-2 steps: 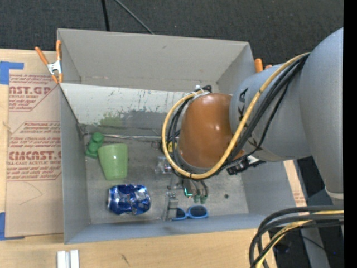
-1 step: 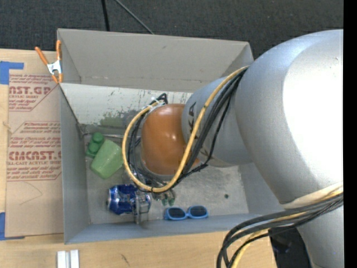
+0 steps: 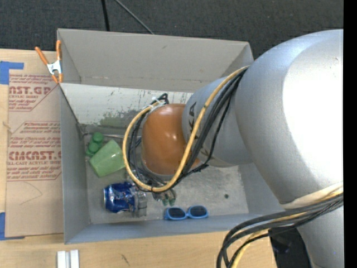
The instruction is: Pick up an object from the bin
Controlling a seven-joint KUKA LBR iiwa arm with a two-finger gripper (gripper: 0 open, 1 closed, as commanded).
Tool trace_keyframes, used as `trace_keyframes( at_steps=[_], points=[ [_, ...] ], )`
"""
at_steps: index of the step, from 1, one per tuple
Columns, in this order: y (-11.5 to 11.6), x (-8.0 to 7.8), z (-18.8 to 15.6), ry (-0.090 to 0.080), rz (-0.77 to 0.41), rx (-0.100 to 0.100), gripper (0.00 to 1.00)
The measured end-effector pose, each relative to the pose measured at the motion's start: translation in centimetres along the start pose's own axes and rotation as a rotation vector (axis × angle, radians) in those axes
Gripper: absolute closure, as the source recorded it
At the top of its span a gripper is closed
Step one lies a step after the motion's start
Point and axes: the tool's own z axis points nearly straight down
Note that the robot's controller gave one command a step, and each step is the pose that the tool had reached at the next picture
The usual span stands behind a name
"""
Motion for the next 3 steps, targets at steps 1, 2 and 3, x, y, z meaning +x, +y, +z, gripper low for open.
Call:
trace_keyframes(
  at_steps=[1,2,3],
  points=[
    [3.0,-3.2,-10.3,-0.011,-0.051,-0.001,1.00],
    [-1.3,-5.3,-18.9,-0.010,-0.243,0.002,1.00],
    [-2.3,-4.6,-18.8,-0.003,-0.455,0.001,1.00]
  ],
)
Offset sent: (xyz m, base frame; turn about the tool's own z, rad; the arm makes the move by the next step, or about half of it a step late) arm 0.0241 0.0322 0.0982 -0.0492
